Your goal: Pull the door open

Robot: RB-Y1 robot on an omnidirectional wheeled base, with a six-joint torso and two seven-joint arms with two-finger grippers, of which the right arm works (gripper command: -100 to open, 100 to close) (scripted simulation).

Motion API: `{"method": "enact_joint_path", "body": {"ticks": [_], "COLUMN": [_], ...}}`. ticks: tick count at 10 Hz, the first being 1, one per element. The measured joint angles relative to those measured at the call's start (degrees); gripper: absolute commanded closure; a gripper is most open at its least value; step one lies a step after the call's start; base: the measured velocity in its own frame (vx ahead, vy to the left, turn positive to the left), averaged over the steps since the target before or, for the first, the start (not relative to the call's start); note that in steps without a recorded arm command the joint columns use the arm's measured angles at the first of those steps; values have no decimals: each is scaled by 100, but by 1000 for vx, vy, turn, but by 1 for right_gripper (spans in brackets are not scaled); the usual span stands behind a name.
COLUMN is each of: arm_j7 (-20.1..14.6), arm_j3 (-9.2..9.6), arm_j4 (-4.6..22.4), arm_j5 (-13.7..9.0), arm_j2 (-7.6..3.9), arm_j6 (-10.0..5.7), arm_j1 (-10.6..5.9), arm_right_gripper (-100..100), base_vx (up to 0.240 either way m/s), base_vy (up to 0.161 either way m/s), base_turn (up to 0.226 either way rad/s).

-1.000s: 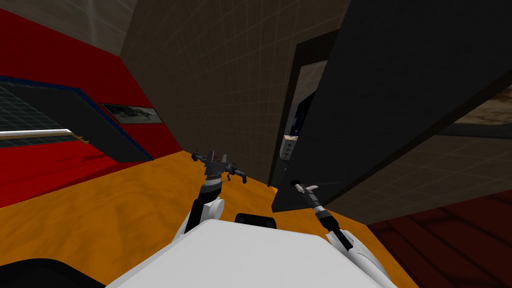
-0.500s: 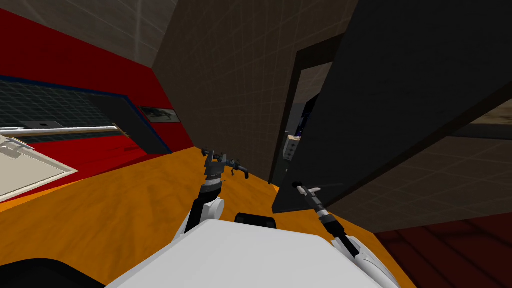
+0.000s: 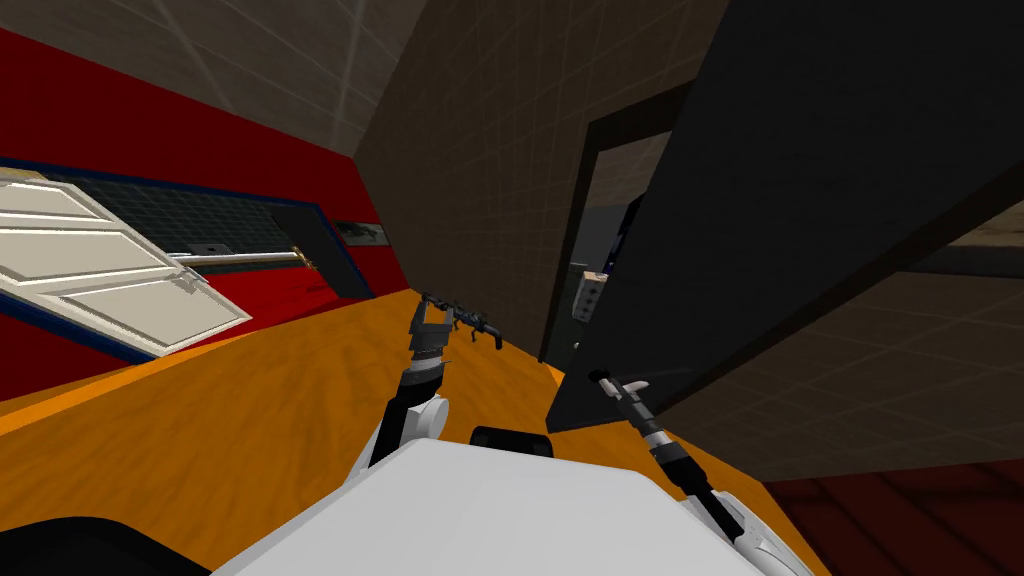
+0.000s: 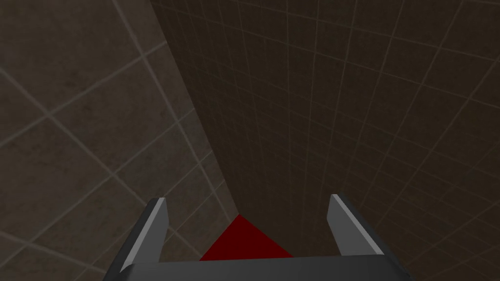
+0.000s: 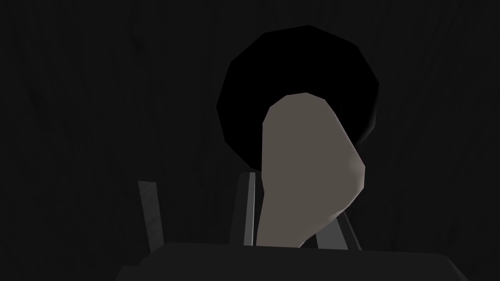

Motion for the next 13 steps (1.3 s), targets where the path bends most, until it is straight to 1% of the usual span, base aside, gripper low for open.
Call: {"method": "enact_joint_path", "body": {"ticks": [1, 2, 3, 4, 5, 7, 8, 9, 10, 12, 13], "arm_j7": [0, -2, -10, -14, -12, -18, -10, -19, -36, -43, -45], "arm_j3": [7, 9, -11, -19, -15, -21, -27, -21, -29, -39, -53], "arm_j4": [91, 108, 81, 139, 222, 260, 376, 456, 327, 286, 271], "arm_j5": [6, 7, -3, -4, 2, 8, 11, 20, 18, 20, 15], "arm_j2": [1, 3, -20, -31, -28, -48, -56, -66, -81, -92, -105], "arm_j6": [-55, -61, -65, -115, -193, -291, -374, -464, -445, -475, -498], "arm_j1": [-21, -13, 32, 6, -29, -3, -30, -18, 93, 165, 187], "arm_right_gripper": [100, 100, 100, 100, 100, 100, 100, 100, 100, 100, 100], "base_vx": [-21, -122, -181, -192, -225, -244, -235, -214, -191, -194, -127], "base_vy": [-3, -48, -92, -122, -115, -106, -145, -121, -105, -82, -39], "base_turn": [-18, 209, 214, 192, 203, 207, 203, 225, 169, 158, 52]}}
